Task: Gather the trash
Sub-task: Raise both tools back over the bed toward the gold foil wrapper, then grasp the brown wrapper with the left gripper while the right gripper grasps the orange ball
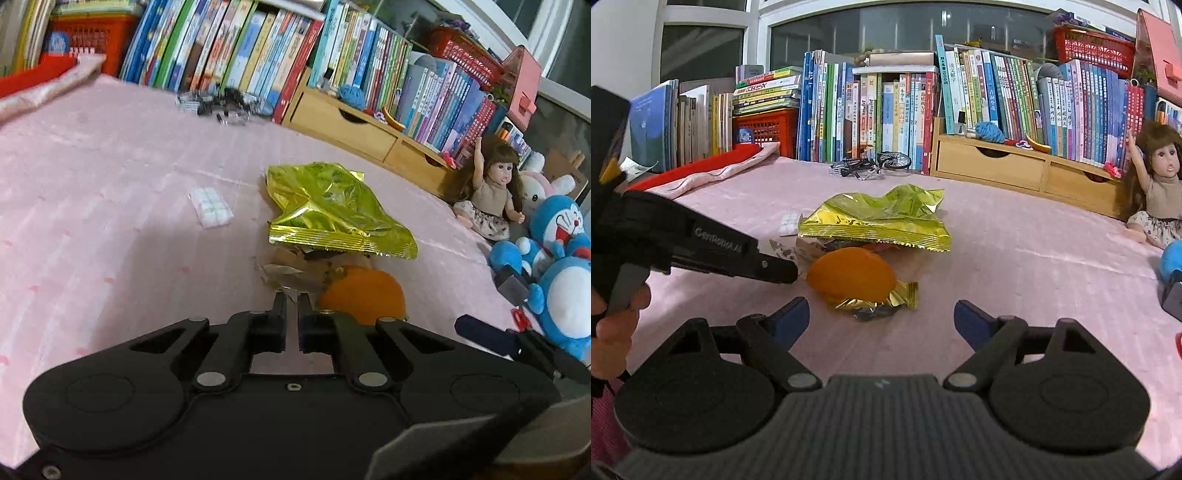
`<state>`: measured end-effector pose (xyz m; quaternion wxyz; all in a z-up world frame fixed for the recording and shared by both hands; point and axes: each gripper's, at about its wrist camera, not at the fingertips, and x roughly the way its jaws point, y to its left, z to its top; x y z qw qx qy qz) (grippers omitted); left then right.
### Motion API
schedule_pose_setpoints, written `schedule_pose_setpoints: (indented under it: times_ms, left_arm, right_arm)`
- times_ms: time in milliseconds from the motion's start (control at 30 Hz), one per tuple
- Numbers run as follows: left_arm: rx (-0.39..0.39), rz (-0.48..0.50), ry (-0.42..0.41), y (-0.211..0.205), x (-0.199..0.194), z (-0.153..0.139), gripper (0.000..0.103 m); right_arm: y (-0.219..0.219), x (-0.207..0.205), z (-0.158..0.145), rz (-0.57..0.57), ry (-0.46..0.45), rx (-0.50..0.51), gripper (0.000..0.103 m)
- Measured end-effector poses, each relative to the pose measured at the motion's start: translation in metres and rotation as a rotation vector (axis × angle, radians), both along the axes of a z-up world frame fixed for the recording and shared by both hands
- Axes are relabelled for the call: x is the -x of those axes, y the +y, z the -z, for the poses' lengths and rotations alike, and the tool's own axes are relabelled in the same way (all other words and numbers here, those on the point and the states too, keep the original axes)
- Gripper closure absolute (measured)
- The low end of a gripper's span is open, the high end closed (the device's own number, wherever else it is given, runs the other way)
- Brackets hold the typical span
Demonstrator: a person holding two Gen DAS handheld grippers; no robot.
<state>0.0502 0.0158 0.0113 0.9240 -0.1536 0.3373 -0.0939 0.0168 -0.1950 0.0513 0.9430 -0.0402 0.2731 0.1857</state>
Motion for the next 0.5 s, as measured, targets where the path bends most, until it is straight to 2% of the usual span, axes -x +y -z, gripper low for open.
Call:
schedule_pose_setpoints:
  times_ms: [200, 333, 400, 467, 500]
  left_arm:
    - [-0.061, -0.013, -0.100, 0.002, 0.024, -0.019, 0.100]
    - [-0.099, -0.037, -0.132, 0.007, 0.026, -0.026, 0.092]
    - [-0.089, -0.053, -0.120, 0.012, 0.022, -0.026, 0.090]
    - [-0.047, -0.056, -0.092, 0.016, 0.017, -0.024, 0.074]
    - [-0.034, -0.057, -0.082, 0.018, 0.014, -0.023, 0.070]
  right_arm:
    - [0.001, -0.009, -0.004, -0.014, -0.003, -0.033, 0.011]
    - [0.016, -0.016, -0.004, -0.036, -0.018, -0.007, 0.011]
    - [0.028, -0.024, -0.003, -0.051, -0.017, 0.021, 0.011]
    - [0.037, -0.031, -0.001, -0.060, -0.012, 0.042, 0.011]
    - [0.041, -0.034, 0.001, -0.064, -0.004, 0.056, 0.014]
